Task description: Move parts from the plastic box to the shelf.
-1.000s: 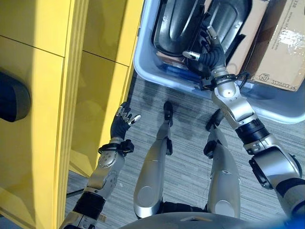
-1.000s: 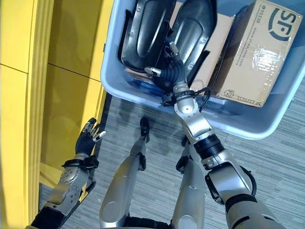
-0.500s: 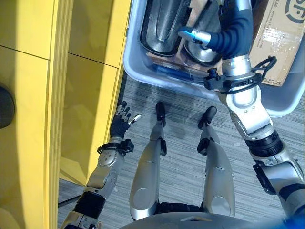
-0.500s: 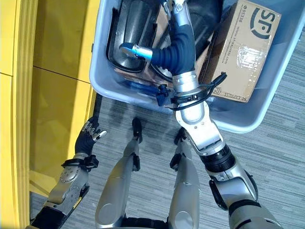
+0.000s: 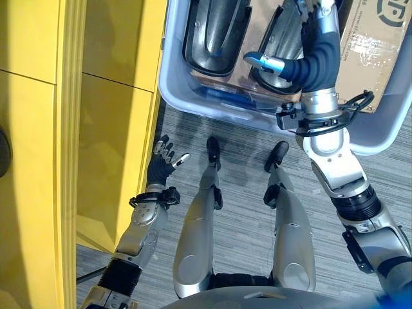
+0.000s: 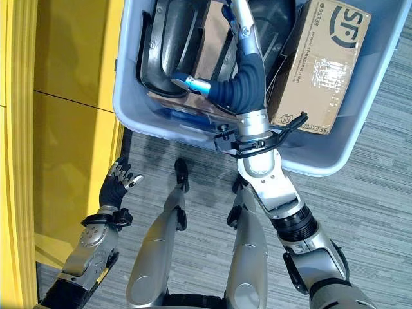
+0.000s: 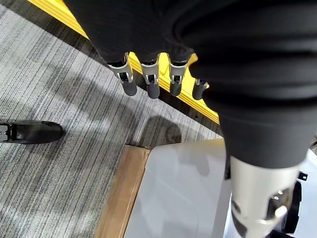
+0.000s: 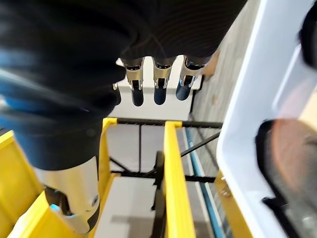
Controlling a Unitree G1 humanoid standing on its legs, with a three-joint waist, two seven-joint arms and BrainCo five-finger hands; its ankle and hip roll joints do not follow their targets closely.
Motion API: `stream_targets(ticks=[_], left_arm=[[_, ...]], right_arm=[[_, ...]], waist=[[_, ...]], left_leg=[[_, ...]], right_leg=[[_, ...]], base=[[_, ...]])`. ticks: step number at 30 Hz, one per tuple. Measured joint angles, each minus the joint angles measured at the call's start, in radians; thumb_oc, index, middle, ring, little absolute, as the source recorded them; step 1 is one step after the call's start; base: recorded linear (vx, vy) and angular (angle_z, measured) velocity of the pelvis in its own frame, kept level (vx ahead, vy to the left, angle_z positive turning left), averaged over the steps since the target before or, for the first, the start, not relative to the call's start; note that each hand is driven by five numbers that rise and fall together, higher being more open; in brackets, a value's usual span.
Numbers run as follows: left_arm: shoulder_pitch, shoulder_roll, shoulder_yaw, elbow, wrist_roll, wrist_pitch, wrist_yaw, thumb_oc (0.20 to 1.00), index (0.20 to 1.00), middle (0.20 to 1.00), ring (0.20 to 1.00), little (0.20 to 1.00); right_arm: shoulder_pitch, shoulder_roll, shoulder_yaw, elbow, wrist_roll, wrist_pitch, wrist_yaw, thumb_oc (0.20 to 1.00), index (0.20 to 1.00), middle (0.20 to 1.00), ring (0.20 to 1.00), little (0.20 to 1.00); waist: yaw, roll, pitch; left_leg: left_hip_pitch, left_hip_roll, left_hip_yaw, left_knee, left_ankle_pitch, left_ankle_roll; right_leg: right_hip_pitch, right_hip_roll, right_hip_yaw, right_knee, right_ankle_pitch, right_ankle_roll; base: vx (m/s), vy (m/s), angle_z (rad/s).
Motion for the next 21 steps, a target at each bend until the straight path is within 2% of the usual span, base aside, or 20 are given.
stream_targets(ticks=[14, 21], left_arm=[[0.000, -0.001, -0.009, 0.000, 0.011, 0.000, 0.025, 1.000, 1.000, 1.000, 1.000, 1.000], [0.000, -0.007, -0.020, 0.000, 0.014, 0.000, 0.039, 1.000, 1.000, 1.000, 1.000, 1.000]], right_arm=[[0.116, 0.048, -0.066, 0.012, -0.039, 0.000, -0.113, 1.000, 1.000, 1.000, 1.000, 1.000], [0.237, 0.077, -0.056, 0.012, -0.038, 0.001, -0.122, 1.000, 1.000, 1.000, 1.000, 1.000]], waist=[[-0.025, -0.001, 0.000], [-0.031, -0.004, 0.001]], left_leg=[[-0.006, 0.003, 0.002, 0.000, 0.000, 0.000], [-0.007, 0.003, 0.003, 0.000, -0.001, 0.000]], right_leg=[[-0.003, 0.005, 0.002, -0.007, 0.002, -0.002], [-0.004, 0.009, 0.002, -0.010, 0.003, -0.002]], base=[[0.00, 0.000, 0.00], [0.00, 0.000, 0.00]])
